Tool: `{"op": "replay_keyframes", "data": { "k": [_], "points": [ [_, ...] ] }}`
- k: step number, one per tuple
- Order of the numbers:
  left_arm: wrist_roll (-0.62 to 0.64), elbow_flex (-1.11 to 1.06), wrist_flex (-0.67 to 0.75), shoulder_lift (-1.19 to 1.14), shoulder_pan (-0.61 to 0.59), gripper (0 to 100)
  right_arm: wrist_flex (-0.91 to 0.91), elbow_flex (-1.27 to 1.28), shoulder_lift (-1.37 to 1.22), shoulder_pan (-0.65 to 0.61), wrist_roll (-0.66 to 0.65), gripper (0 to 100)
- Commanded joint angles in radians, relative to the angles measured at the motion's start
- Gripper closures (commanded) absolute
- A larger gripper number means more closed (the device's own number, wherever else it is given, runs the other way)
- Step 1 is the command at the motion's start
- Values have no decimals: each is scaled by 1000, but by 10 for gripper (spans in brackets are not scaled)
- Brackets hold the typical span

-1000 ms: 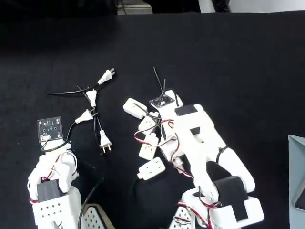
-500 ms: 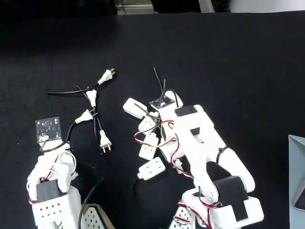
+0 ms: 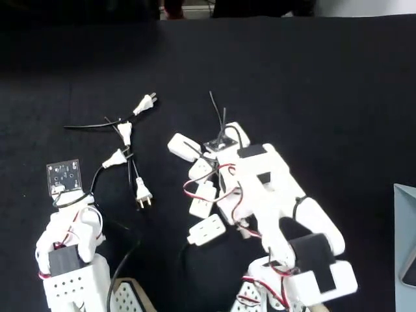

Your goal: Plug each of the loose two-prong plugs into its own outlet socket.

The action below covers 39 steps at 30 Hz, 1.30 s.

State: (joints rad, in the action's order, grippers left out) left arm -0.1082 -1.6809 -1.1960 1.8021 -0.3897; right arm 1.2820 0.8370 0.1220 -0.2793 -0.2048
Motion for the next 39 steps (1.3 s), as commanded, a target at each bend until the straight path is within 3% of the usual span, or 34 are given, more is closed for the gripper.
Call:
{"op": "replay_keyframes", "data": {
  "k": [1, 3, 9, 16, 22, 28, 34, 39],
  "points": [
    [8, -18, 23, 11, -12, 970, 3, -16, -31, -12, 3, 943],
    [8, -18, 23, 11, -12, 970, 11, -42, -36, -9, 3, 990],
    [8, -18, 25, 11, -12, 970, 107, -88, 53, -14, 6, 987],
    [8, -12, 29, 11, -2, 970, 221, -124, 354, -14, 5, 987],
    [9, 82, 29, 11, 102, 970, 213, -117, 601, -69, 32, 987],
    [9, 240, 137, 11, 174, 970, 81, -64, 789, -207, 164, 987],
    [9, 213, 359, 11, 257, 970, -130, 88, 943, -345, 244, 987],
    [9, 177, 437, 11, 352, 970, -282, 191, 1050, -451, 273, 987]
  ]
}}
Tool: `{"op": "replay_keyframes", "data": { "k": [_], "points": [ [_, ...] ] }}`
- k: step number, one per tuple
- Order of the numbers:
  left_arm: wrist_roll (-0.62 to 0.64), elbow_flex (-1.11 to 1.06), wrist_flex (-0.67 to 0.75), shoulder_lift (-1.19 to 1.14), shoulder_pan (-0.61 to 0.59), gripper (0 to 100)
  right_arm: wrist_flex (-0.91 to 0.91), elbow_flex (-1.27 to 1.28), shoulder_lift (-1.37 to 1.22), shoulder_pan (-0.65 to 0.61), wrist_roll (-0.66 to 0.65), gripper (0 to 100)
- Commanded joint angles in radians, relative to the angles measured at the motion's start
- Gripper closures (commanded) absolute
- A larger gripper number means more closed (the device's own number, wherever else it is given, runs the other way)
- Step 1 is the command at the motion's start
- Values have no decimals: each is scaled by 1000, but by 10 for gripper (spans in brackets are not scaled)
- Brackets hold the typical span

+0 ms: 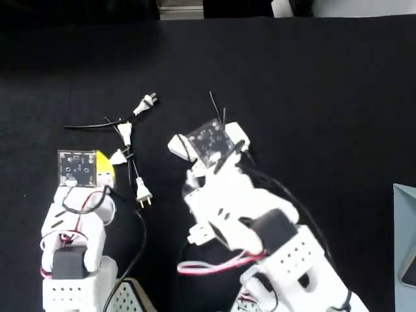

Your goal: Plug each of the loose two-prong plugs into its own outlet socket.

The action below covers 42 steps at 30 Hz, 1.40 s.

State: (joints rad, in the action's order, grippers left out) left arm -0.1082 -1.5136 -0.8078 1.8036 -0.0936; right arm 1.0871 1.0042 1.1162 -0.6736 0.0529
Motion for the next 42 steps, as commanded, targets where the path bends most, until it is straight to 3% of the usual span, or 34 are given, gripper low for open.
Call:
{"op": "replay_keyframes", "data": {
  "k": [1, 4, 8, 14, 21, 28, 30, 37, 42],
  "points": [
    [9, 15, 51, 9, 77, 965, -114, 42, 68, -74, 15, 987],
    [12, 19, 51, 9, 131, 871, -181, 88, 91, -118, 14, 987],
    [135, 22, 51, 9, 157, 784, -230, 119, 94, -175, 14, 987],
    [144, 45, 14, 9, 219, 780, -252, 120, 91, -192, 14, 987],
    [144, 229, -212, 9, 364, 780, -252, 142, 91, -187, 14, 987],
    [144, 240, -233, 9, 386, 779, -247, 142, 91, -178, 15, 987],
    [143, 243, -233, 9, 378, 780, -244, 142, 91, -141, 18, 987],
    [137, 208, -233, -2, 183, 775, -101, 74, 101, 127, 51, 987],
    [35, 159, -233, -58, 185, 775, -60, 35, 93, 308, 41, 985]
  ]
}}
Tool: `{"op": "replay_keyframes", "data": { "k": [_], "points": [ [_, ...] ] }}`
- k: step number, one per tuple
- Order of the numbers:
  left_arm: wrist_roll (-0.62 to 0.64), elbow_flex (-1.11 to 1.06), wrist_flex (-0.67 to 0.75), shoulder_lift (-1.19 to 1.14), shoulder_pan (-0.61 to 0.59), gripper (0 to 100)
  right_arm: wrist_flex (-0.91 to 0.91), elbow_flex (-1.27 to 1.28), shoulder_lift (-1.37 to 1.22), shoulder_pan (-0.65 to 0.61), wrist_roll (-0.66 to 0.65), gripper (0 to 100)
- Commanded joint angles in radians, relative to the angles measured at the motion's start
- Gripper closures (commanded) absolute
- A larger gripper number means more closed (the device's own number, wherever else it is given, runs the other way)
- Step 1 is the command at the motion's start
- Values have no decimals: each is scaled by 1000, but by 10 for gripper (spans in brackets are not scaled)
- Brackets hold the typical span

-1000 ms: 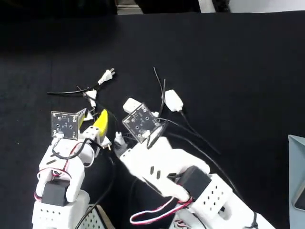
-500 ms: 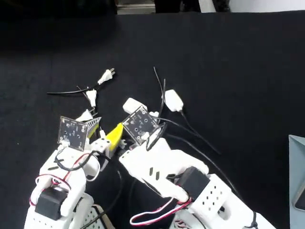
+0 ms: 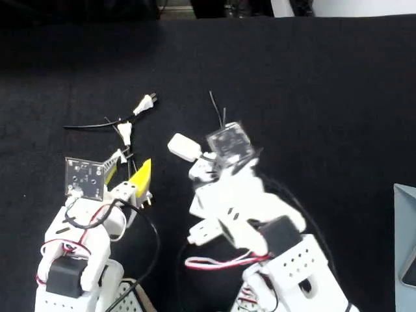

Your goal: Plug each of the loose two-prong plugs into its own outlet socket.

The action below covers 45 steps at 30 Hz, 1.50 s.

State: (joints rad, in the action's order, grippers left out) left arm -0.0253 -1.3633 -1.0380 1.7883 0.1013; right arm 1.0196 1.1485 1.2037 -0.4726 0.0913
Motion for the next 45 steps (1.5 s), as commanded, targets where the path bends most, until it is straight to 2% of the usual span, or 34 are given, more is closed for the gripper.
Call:
{"op": "replay_keyframes", "data": {
  "k": [1, 5, 9, 13, 16, 28, 37, 39, 44, 45],
  "points": [
    [-63, 10, -3, -77, 2, 775, -2, -108, 4, 149, 3, 985],
    [-94, 71, -29, -261, 84, 775, -61, -73, 4, 279, -15, 985],
    [-94, 216, -138, -459, 225, 771, -138, -21, 4, 367, -25, 985],
    [-87, 311, -226, -608, 377, 677, -184, -1, 4, 443, -26, 985],
    [-86, 326, -222, -697, 447, 646, -189, -2, 4, 474, -26, 985],
    [-21, 320, 28, -1042, 653, 647, -190, 1, 4, 474, -26, 984],
    [-9, 274, 299, -1315, 587, 650, -187, 1, 5, 471, -26, 985],
    [-11, 269, 319, -1332, 582, 704, -186, 1, 5, 471, -26, 985],
    [-18, 265, 315, -1261, 596, 969, -186, 1, 7, 471, -26, 985],
    [-18, 262, 298, -1238, 598, 977, -186, 1, 7, 471, -26, 985]
  ]
}}
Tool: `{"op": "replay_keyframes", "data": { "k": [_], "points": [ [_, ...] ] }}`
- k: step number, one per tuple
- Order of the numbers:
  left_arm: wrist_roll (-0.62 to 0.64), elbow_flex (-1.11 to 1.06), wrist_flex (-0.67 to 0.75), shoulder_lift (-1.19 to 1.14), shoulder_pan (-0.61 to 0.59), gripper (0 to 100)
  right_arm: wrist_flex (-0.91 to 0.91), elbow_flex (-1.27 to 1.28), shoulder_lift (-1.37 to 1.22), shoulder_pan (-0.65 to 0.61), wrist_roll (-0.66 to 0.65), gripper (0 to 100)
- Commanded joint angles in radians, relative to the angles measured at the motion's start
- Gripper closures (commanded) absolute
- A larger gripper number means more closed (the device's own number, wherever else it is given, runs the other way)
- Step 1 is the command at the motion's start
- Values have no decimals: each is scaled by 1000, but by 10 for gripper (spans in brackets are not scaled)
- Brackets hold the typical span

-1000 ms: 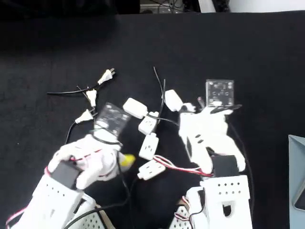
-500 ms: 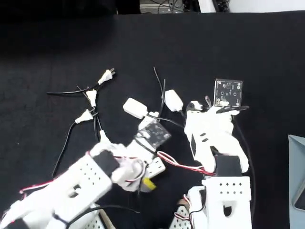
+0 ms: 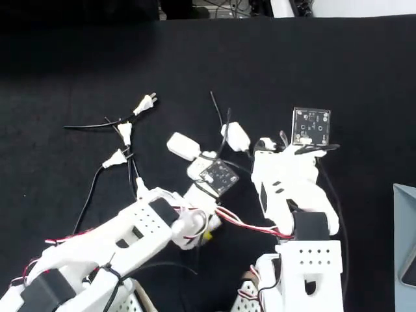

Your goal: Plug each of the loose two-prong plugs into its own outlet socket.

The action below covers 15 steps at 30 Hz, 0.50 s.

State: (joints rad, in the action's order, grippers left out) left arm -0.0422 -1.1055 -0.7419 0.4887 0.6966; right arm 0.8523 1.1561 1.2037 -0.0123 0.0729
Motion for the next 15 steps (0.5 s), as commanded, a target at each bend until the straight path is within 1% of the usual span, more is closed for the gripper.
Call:
{"op": "replay_keyframes", "data": {
  "k": [1, 2, 5, 7, 8, 11, 15],
  "points": [
    [-2, 2, -35, 89, 4, 953, -18, -7, 7, 11, -8, 985],
    [-2, 8, -78, 120, 5, 945, -18, -7, 7, 9, -8, 985],
    [-3, 24, -195, 230, -12, 975, -17, -7, 8, 9, -8, 985],
    [-5, 19, -255, 313, -47, 969, -17, -7, 8, 9, -8, 985],
    [-17, 12, -272, 350, -74, 969, -17, -7, 8, 9, -8, 985],
    [-118, -30, -293, 440, -186, 969, -17, -7, 5, 8, -8, 985],
    [-226, -74, -284, 512, -369, 969, -17, -7, 5, 5, -8, 985]
  ]
}}
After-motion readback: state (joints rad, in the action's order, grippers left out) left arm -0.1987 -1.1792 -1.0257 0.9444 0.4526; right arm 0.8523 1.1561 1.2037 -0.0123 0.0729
